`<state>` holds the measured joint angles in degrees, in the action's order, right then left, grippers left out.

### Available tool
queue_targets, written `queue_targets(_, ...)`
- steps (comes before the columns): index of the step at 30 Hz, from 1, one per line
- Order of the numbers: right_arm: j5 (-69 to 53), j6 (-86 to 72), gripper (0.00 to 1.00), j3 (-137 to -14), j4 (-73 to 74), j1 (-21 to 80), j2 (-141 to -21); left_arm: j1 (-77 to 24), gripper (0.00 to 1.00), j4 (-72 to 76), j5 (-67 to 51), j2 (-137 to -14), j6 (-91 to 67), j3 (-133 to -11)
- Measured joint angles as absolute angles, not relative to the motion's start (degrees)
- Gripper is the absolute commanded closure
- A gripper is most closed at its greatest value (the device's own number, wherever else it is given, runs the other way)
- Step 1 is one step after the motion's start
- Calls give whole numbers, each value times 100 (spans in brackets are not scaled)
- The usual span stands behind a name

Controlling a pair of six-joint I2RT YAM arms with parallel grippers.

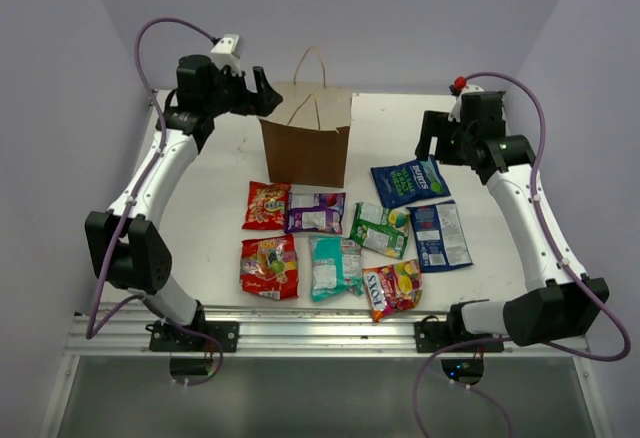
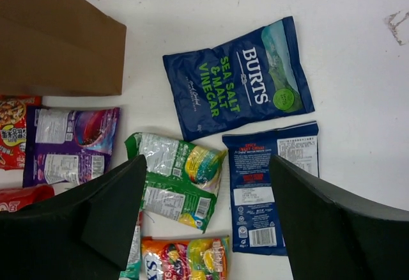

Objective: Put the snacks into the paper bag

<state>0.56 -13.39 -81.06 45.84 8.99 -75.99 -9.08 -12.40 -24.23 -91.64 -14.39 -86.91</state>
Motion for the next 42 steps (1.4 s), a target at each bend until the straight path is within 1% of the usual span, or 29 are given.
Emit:
queue_targets(3,89,-1330,17,-8103,4536,899,-7599,-1028,2,-1299,-2235,-9450,-1415,-8777)
queue_targets(5,102,-1323,17,-8097,4501,899,-7599,-1090,12,-1334,-2071,-9572,-1402,-8790)
queue_targets(6,115,-1321,17,-8077,4477,899,-7599,-1109,22,-1369,-1994,-9607,-1396,-8790)
queue_targets(9,176,-1306,17,-7950,4364,899,-7599,-1153,47,-1448,-1826,-9631,-1404,-8807)
queue_targets(10,200,-1306,17,-7889,4342,899,-7599,-1166,64,-1474,-1774,-9642,-1398,-8847)
queue_targets(11,217,-1306,17,-7800,4274,899,-7601,-1173,72,-1505,-1732,-9673,-1385,-8932)
queue_targets(12,242,-1306,17,-7695,4204,899,-7603,-1175,87,-1520,-1721,-9701,-1380,-9002)
queue_targets(14,303,-1308,16,-7459,4058,899,-7649,-1184,100,-1551,-1702,-9791,-1365,-9185)
queue_targets(17,349,-1310,11,-7175,3828,899,-7907,-1225,100,-1559,-1667,-9909,-1299,-9341)
queue_targets(22,346,-1313,8,-6963,3378,899,-8860,-1367,100,-1586,-1616,-9970,-1273,-9389)
queue_targets(27,346,-1271,7,-6956,2950,899,-9911,-1406,100,-1662,-1575,-9970,-1238,-9408)
queue_targets(30,344,-1251,9,-7052,2842,899,-10519,-1406,100,-1699,-1487,-9963,-1238,-9408)
queue_targets(31,344,-1243,21,-7107,2801,899,-10728,-1406,100,-1708,-1455,-9955,-1238,-9408)
queue_targets(32,342,-1205,29,-7190,2790,899,-10895,-1406,100,-1728,-1439,-9944,-1238,-9408)
queue_targets(33,342,-1197,54,-7284,2773,899,-10954,-1409,100,-1756,-1402,-9929,-1240,-9406)
queue_targets(34,340,-1160,70,-7336,2722,899,-11002,-1409,100,-1785,-1380,-9907,-1240,-9406)
queue_targets(36,314,-1188,95,-7371,2611,902,-11048,-1420,100,-1861,-1315,-9839,-1243,-9386)
queue_targets(37,340,-1188,100,-7371,2582,908,-11048,-1428,100,-1894,-1286,-9793,-1245,-9360)
queue_targets(42,390,-1219,100,-7402,2630,917,-10995,-1481,100,-2018,-1173,-9583,-1299,-9223)
